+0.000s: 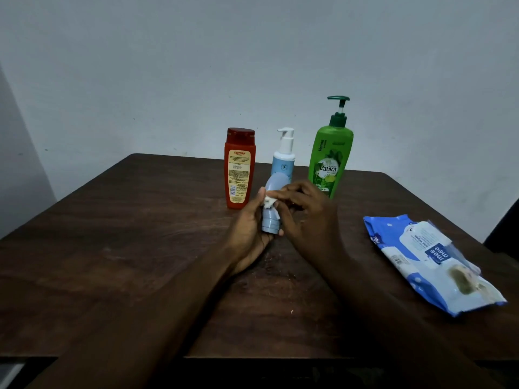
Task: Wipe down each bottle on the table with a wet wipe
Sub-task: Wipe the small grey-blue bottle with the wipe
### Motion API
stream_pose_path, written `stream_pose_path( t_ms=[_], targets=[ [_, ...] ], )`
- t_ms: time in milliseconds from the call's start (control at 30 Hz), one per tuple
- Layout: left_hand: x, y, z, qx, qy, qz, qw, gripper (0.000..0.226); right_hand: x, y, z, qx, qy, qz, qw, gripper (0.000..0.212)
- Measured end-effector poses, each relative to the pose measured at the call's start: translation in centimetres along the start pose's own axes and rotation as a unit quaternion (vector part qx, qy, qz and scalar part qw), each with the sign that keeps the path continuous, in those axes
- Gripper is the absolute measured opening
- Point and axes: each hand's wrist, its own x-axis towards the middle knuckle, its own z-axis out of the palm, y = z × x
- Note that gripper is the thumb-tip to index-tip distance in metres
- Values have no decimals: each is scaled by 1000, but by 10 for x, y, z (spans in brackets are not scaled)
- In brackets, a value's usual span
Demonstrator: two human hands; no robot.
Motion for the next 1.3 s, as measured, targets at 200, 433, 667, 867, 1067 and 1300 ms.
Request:
stream_pose_path(
  t_ms=[200,433,667,867,1067,1300],
  targets=[
    [1,-6,-1,151,7,3,989,35,8,12,-2,32,74,71,994,21],
    [0,-5,1,116,14,-4,993,36,15,18,-5,117,107,164,974,20],
    [-5,1,2,46,11,-6,999,29,11,13,-5,177,54,171,968,20],
    [-6,7,1,6,8,1,1000,50,7,9,-1,181,22,158,970,19],
    [-2,15,-5,-70,34,9,997,46,-2,-2,4,177,-27,127,976,21],
    [2,17,-7,-56,92,58,992,54,-6,-13,5,165,-63,74,981,24]
  ],
)
